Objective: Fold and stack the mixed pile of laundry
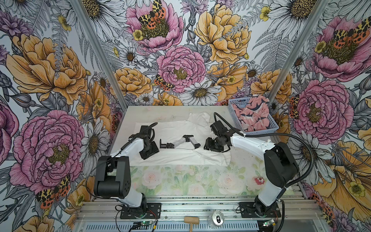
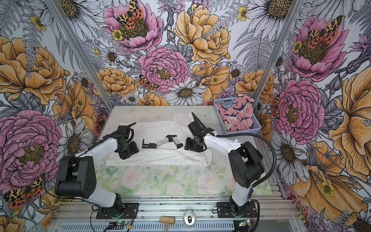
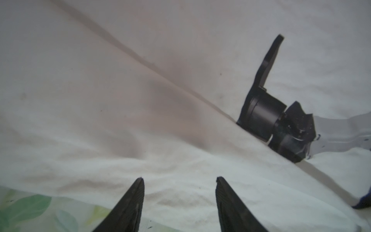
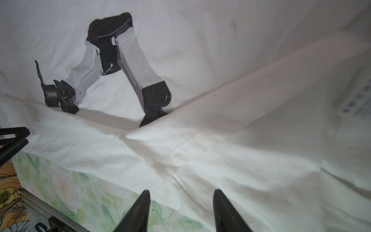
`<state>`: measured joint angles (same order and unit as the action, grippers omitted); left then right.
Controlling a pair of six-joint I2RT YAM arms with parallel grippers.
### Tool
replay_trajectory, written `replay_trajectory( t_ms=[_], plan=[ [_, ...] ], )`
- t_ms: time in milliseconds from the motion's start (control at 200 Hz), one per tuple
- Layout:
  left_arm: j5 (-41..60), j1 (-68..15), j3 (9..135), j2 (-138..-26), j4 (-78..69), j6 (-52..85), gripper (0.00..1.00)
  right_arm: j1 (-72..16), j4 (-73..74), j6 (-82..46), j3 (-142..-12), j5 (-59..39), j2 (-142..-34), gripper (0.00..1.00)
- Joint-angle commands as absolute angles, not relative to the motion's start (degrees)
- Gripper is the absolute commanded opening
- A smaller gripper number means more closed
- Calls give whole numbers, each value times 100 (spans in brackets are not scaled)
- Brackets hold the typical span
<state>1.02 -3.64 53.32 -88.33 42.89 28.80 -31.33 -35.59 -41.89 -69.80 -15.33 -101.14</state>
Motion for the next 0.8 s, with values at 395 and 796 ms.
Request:
replay_trajectory(
  t_ms=[395, 796],
  plan=[
    [621, -710, 5182, -9228, 3444, 3050, 59, -3490, -2180, -5994, -6323, -1499, -10373, 58],
    [757, -704, 5207, -9467, 3305, 2981, 59, -3481, -2023, -6111, -6405, -1503, -10619, 59]
  ],
)
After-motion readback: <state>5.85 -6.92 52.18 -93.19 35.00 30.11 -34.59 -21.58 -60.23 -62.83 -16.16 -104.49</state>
